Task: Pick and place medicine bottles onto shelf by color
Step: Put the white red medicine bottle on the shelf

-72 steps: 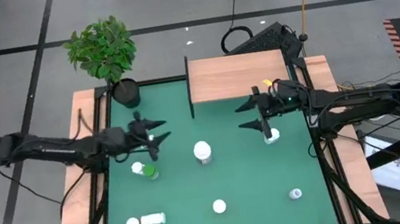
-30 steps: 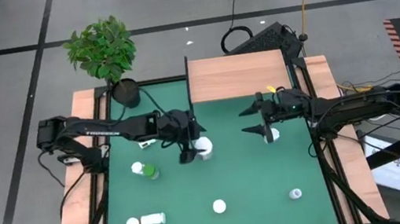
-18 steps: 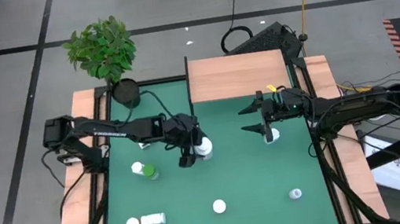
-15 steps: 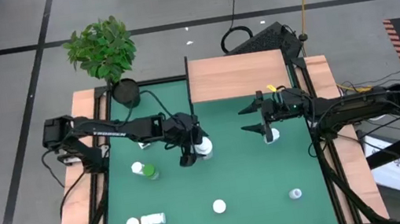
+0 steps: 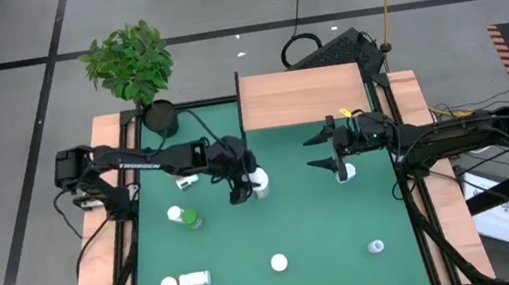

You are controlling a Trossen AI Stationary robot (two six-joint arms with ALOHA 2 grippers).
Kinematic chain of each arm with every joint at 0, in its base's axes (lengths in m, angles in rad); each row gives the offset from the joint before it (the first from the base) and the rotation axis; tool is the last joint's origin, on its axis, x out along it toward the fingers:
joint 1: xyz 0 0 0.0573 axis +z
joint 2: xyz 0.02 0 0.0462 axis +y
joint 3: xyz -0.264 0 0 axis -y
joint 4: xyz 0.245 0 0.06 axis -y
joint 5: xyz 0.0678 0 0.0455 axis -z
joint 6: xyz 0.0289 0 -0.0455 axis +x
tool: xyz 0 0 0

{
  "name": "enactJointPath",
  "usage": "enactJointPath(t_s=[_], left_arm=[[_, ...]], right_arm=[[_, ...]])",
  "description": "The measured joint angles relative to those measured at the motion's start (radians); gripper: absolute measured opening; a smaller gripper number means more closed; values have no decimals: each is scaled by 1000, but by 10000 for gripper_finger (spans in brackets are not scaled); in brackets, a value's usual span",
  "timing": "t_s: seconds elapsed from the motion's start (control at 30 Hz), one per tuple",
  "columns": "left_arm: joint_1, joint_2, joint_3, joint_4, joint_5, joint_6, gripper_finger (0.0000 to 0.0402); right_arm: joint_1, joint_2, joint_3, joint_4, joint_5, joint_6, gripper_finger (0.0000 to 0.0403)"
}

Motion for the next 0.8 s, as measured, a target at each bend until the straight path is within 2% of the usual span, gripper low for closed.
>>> enactJointPath(t_s=[0.17,0.27,0.5,0.63,0.8], left_arm=[[19,-14,49,-23,-177,-100,239],[21,-31,147,-141,-280,-126,253],[25,-16,407,-367,-312,-166,238],[57,-17,525,-398,-352,-150,241],[152,-3,631,-396,-371,-73,249]], right_arm=[[0,0,0,-1,0,4,275],[0,0,0,-4,0,4,275],[0,0,0,-14,0,6,275],[0,0,0,-12,0,3,275],[0,0,0,1,0,6,274]])
